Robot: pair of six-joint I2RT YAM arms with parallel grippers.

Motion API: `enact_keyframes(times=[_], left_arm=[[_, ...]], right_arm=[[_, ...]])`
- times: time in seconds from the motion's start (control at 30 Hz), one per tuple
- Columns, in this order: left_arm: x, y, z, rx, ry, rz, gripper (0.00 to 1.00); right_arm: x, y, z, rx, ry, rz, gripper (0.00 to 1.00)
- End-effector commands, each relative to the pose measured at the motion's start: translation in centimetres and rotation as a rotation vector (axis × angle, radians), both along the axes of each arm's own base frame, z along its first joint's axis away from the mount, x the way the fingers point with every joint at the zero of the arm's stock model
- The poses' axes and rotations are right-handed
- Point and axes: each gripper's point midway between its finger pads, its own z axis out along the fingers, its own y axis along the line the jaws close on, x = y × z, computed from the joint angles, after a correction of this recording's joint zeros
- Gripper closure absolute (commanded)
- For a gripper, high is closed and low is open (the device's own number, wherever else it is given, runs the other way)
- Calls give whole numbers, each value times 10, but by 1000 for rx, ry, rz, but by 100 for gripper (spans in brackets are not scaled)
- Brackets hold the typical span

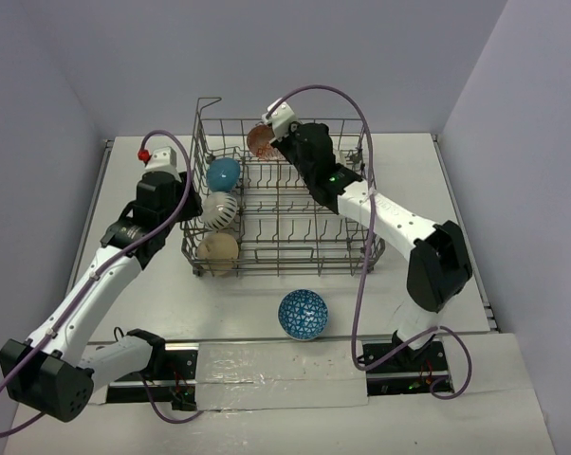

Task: Load the bowls into the dish rack
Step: Pick up the bowl from the dish rack.

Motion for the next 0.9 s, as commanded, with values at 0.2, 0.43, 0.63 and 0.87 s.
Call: enact_keyframes(times=[0.2, 0.43, 0.63, 0.87], left_arm=[[-4, -3, 3, -15, -28, -23, 54], [-6, 5, -1, 50, -16, -25, 53], [-6, 10, -7, 81, 4, -11, 53], [-6, 10, -13, 96, 26, -17, 53]], right_arm=[[-28, -6, 46, 126, -4, 16, 100], [-43, -8, 18, 94, 140, 30, 100], [-57, -5, -4, 89, 255, 63, 100], [-67, 10, -31, 80, 387, 125, 100]])
